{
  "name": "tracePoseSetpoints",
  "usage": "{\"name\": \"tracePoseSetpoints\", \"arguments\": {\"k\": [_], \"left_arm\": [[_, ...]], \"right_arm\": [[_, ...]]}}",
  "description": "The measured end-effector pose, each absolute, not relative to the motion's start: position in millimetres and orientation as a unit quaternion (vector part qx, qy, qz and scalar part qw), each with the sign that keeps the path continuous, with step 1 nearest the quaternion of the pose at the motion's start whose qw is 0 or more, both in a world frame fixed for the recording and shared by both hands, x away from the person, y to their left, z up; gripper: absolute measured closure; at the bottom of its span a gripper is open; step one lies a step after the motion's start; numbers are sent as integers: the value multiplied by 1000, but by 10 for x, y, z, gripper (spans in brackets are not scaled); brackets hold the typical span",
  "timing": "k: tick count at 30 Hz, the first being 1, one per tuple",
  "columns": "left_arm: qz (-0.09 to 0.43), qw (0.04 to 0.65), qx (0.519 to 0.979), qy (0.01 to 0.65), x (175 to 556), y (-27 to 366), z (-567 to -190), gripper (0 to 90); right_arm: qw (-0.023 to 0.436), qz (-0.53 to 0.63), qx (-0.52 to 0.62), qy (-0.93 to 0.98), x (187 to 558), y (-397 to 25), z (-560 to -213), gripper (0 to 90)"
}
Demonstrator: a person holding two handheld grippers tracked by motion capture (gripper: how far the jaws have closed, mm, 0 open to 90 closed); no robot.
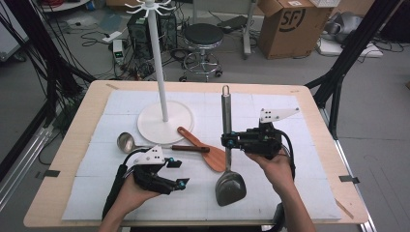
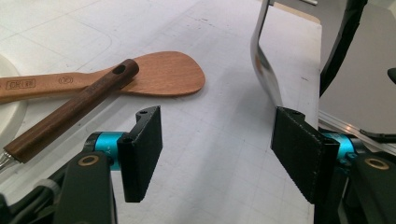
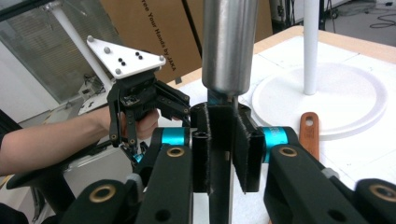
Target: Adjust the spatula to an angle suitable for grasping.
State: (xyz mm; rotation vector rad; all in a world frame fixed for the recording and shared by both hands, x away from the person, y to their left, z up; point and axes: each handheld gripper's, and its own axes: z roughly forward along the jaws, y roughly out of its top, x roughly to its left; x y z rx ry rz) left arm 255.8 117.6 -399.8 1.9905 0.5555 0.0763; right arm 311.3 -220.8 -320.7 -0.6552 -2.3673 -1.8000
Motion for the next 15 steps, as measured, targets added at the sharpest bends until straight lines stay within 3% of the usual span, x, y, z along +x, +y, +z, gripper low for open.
{"name": "tracePoseSetpoints", "arguments": {"k": [3, 15], "left_arm": [[32, 512, 827, 231, 2557, 1188, -4003, 344], [41, 512, 822, 245, 2541, 1322, -4059, 327]], "right_arm": [[48, -596, -215, -772, 3114, -2215, -3187, 867], [39, -606, -205, -767, 3115, -2190, -3070, 872]]}}
